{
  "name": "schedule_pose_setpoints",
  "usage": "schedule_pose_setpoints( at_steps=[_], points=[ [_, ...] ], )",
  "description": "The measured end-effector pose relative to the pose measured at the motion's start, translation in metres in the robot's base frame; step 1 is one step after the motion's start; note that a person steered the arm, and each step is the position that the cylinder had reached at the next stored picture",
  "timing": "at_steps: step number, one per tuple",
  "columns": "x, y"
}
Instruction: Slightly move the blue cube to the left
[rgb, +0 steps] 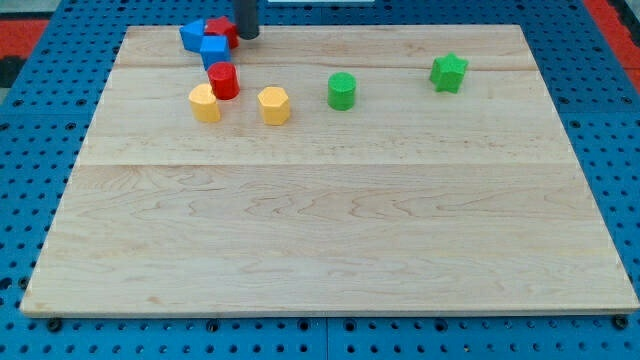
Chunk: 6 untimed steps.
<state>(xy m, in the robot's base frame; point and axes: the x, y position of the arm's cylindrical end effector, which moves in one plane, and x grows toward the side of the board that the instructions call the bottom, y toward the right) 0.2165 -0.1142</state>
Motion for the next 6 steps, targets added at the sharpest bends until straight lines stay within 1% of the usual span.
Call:
schedule_pose_setpoints(
  at_steps=[2, 3, 4, 6],
  points=[
    [0.025, 0.001],
    [0.038, -0.015],
    [0.042, -0.025],
    [0.049, -0.025]
  ],
)
